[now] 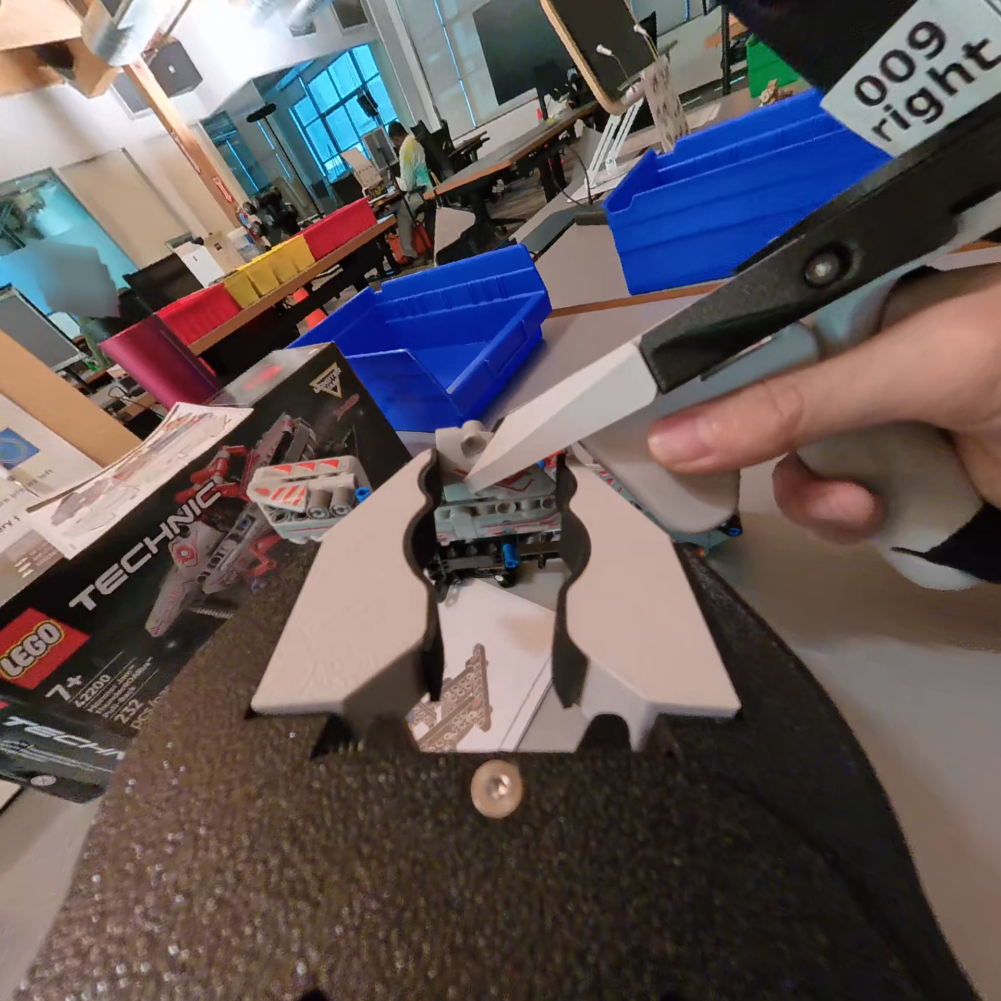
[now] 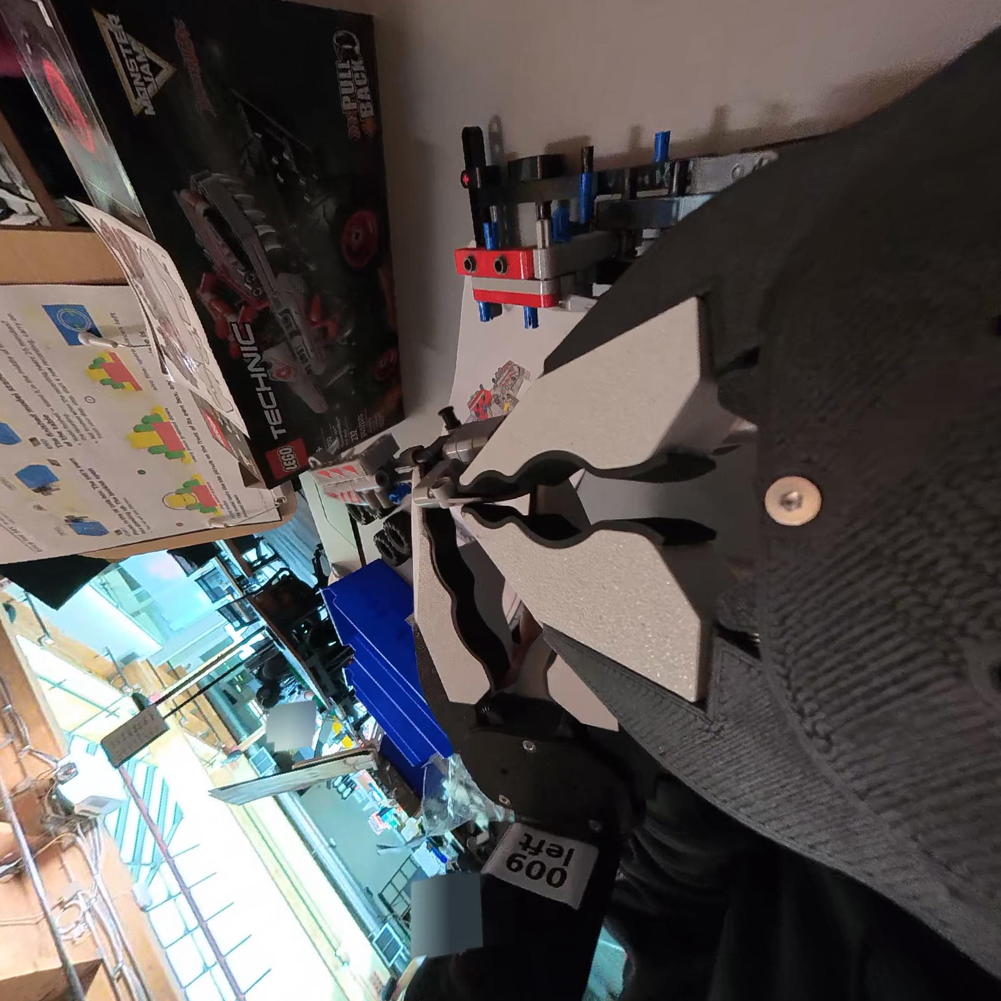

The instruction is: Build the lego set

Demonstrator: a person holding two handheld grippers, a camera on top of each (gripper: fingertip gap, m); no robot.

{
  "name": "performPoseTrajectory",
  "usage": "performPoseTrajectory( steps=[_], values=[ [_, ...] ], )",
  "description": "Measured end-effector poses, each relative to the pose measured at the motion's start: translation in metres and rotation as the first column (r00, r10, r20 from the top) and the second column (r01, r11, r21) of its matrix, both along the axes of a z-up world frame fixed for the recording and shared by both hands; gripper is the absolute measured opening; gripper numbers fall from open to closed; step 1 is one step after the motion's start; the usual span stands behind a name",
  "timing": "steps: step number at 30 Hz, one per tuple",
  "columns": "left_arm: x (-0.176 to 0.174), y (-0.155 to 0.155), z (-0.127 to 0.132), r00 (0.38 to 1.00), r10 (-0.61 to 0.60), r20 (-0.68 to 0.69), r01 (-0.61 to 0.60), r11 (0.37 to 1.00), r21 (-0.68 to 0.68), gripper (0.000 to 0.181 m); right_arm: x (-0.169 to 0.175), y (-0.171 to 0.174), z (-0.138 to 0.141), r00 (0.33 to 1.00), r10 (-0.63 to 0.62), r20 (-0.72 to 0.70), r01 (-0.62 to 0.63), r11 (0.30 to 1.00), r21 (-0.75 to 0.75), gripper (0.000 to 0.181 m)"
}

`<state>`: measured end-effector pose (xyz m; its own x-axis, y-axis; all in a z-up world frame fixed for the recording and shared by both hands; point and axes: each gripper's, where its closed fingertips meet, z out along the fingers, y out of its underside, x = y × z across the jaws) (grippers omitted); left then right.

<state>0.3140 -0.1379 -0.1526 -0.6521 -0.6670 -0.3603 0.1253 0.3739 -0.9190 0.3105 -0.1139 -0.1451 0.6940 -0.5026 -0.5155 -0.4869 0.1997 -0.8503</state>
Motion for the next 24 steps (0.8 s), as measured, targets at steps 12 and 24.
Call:
performPoseTrajectory(
  steps=[12,24],
  values=[
    [-0.001,0.0,-0.012,0.996,-0.073,-0.042,0.073,0.997,-0.014,0.034,-0.007,-0.027,0.002,0.988,0.082,0.128,-0.05,0.97,-0.238,0.018],
    [0.005,-0.018,-0.041,0.87,-0.312,-0.381,0.239,0.944,-0.227,0.032,0.031,-0.076,-0.022,0.883,0.351,0.311,-0.299,0.932,-0.203,0.011]
  ],
)
